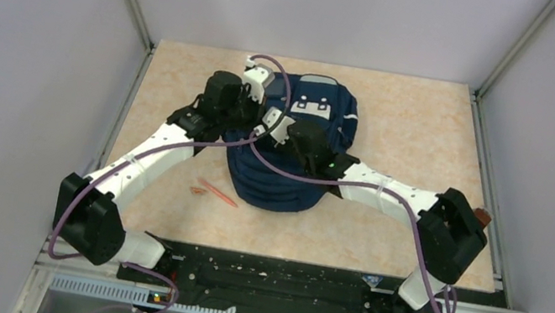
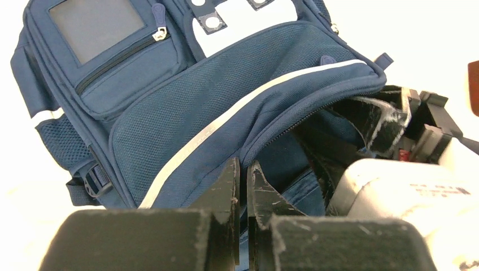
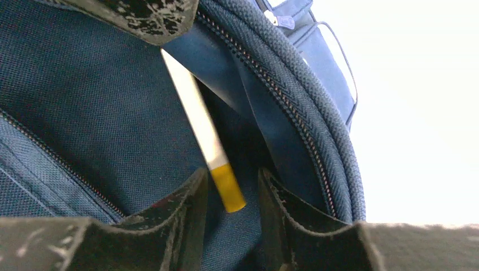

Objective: Pack the student bag
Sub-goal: Place the stationery in the student bag, then pick up the stationery from the center of the board.

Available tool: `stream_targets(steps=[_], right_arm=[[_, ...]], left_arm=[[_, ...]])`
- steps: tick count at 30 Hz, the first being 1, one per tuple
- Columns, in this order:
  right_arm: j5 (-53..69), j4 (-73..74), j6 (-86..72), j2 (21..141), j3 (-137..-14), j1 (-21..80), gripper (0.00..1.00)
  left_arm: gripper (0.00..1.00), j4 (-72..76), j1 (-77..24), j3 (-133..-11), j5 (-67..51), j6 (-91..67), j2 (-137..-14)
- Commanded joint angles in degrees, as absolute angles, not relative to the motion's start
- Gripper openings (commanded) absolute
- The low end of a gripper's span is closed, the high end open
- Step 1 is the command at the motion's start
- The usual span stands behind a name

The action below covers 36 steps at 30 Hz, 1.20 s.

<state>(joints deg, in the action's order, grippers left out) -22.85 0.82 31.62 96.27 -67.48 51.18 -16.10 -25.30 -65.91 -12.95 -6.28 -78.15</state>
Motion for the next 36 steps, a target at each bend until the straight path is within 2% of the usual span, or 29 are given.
stream_targets(steps=[1,4,9,18,24,29,36], right_arm=[[-25.9,-6.2,31.7,95.0,-66.4,49.6,0.42],[-25.3,-6.9,31.0,93.8,-65.1,49.6,0.47],[-21.9,-6.9,27.6,89.8,-62.7,49.6,0.49],[-3.9,-8.1,10.8,73.3,-51.6,50.3,0.51],[2.0,-16.2,3.8,68.3,-43.1,56.6,0.52],[4.1,-24.7,1.0,73.5,-40.2,63.1,0.53],[5.6,-26.1,1.8,90.2,-48.6,68.1,0.51]], left_arm=[[0.00,-14.3,-25.5,-67.7,-13.3,-8.1,-74.8],[0.00,-14.4,-25.4,-67.8,-13.4,-8.1,-74.9],[0.00,-14.4,-25.4,-67.7,-13.1,-8.1,-74.9],[0.00,-14.4,-25.5,-67.9,-13.8,-8.3,-75.6],[0.00,-14.7,-25.4,-68.1,-15.4,-7.2,-74.9],[0.00,-14.8,-25.1,-68.3,-17.4,-7.0,-74.7],[0.00,-14.8,-24.9,-68.3,-17.7,-7.4,-74.5]])
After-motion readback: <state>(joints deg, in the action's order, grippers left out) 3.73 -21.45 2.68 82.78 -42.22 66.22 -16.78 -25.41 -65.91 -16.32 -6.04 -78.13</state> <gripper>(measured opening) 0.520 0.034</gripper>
